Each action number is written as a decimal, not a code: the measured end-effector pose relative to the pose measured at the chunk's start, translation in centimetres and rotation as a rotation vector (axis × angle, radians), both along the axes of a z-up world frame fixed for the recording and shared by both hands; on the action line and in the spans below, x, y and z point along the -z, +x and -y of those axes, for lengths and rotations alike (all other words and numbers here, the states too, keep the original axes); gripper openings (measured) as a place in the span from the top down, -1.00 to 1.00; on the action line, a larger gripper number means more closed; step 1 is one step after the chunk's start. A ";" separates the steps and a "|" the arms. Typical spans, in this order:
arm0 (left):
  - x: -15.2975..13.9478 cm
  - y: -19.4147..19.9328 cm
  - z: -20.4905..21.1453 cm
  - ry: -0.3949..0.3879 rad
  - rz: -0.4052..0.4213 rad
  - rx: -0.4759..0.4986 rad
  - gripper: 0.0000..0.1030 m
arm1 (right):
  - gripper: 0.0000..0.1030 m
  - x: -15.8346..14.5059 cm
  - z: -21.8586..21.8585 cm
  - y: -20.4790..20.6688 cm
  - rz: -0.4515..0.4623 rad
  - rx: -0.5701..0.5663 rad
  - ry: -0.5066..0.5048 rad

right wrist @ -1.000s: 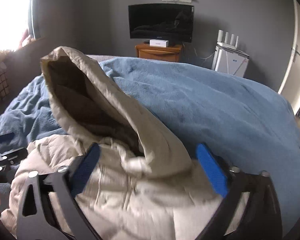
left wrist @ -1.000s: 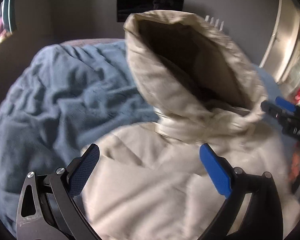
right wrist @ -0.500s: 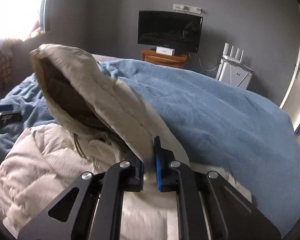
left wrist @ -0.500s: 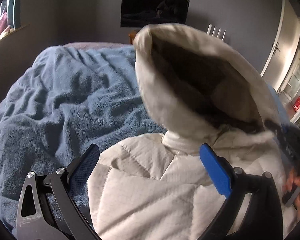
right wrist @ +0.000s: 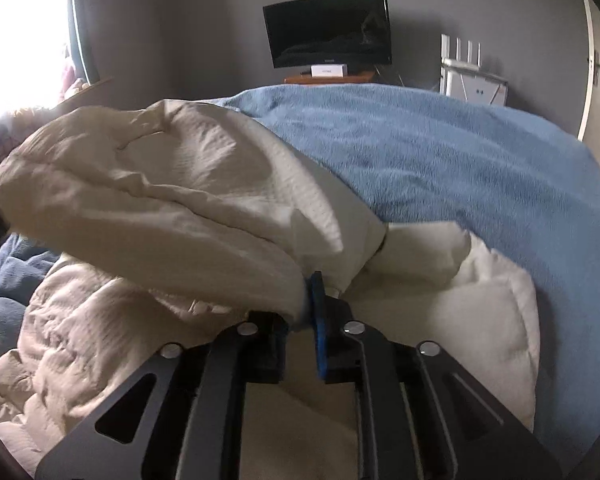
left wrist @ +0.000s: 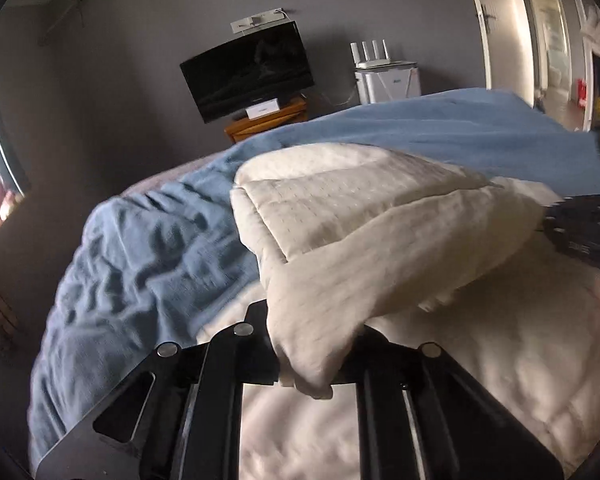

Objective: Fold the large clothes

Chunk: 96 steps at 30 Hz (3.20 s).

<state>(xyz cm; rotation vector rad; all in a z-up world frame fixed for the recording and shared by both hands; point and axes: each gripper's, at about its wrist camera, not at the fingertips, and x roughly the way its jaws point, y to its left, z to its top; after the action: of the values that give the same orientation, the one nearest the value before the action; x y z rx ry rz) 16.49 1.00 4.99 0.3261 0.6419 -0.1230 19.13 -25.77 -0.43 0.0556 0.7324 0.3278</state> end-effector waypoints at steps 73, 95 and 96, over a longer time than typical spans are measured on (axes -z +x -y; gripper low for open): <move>10.5 -3.0 -4.6 -0.416 -0.308 0.067 0.40 | -0.30 4.3 -6.4 -7.2 -0.047 -0.291 -0.030; 11.0 -5.7 -1.4 -0.142 -0.304 0.084 -0.34 | -0.34 4.9 -5.6 -7.1 -0.036 -0.316 0.010; 11.1 -5.6 -1.6 -0.149 -0.309 0.082 -0.35 | -0.39 4.6 -5.6 -7.3 -0.029 -0.326 0.020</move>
<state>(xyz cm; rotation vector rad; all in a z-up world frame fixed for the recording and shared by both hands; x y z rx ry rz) 10.89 2.61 -6.07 0.1898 0.9197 -0.3021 11.86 -20.14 -5.07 -0.0413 0.7676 0.6460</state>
